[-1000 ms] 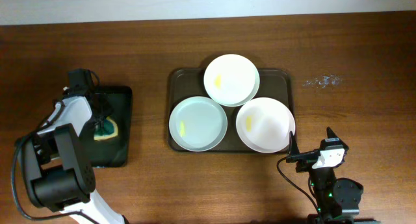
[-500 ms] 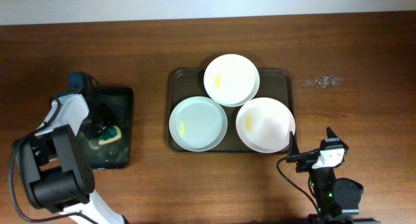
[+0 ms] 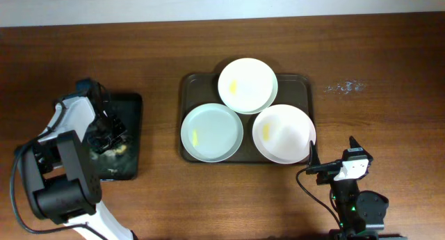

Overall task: Clean dirty plates on tray and stack at the side
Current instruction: 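Rub the sponge around the wet basin with the left gripper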

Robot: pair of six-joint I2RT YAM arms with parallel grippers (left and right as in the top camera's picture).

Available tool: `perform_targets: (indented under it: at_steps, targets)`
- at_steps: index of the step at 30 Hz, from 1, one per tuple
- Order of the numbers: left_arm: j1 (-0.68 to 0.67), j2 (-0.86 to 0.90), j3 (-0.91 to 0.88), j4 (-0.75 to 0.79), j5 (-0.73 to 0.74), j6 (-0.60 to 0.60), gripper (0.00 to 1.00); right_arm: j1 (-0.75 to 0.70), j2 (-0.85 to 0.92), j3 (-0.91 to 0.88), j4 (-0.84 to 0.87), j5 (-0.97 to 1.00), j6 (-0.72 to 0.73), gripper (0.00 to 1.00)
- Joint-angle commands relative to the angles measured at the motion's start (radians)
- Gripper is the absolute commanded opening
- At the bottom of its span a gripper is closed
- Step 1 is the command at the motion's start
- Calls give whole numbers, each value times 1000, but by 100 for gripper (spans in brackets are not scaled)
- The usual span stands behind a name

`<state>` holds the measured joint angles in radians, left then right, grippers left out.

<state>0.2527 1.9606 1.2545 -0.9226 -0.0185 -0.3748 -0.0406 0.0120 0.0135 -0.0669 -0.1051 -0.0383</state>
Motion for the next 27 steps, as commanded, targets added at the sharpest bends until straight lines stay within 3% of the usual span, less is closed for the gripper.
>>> perform_targets:
  at_steps: [1, 2, 5, 8, 10, 11, 12, 13, 14, 15, 16, 17, 18, 19, 27]
  targets:
    - [1, 20, -32, 41, -49, 2, 41, -6, -6, -8, -3, 5, -7, 99]
    - [1, 20, -32, 67, -49, 2, 99, -6, -6, -8, -3, 5, -7, 98]
    - [1, 19, 1, 81, -113, 1, 99, -6, -6, -8, -3, 5, -7, 98]
    - [1, 19, 19, 120, -64, 1, 100, -6, -6, -8, -3, 5, -7, 98]
    - [1, 19, 19, 174, 18, 1, 84, -6, -6, -8, -3, 5, -7, 98]
    - [1, 19, 19, 188, 36, 1, 65, -6, -6, -8, -3, 5, -7, 98]
    - [1, 19, 19, 193, 38, 2, 38, -6, -6, -8, -3, 5, -7, 98]
    - [1, 19, 19, 193, 38, 2, 18, -6, -6, -8, -3, 5, -7, 98]
    - [1, 19, 19, 189, 38, 1, 7, -6, -6, -8, -3, 5, -7, 98]
    - [1, 19, 20, 180, 38, 2, 5, -6, -6, -8, -3, 5, -7, 98]
    - [1, 19, 26, 158, 38, 2, 11, -6, -6, -8, -3, 5, -7, 98]
    - [1, 18, 40, 132, 38, 2, 30, -6, -6, -8, -3, 5, -7, 98]
    - [1, 19, 61, 106, 38, 2, 86, -6, -6, -8, -3, 5, -7, 98]
    - [1, 19, 88, 82, 37, 2, 100, -6, -6, -8, -3, 5, -7, 98]
    - [1, 22, 115, 187, 15, 2, 95, -6, -6, -8, -3, 5, -7, 98]
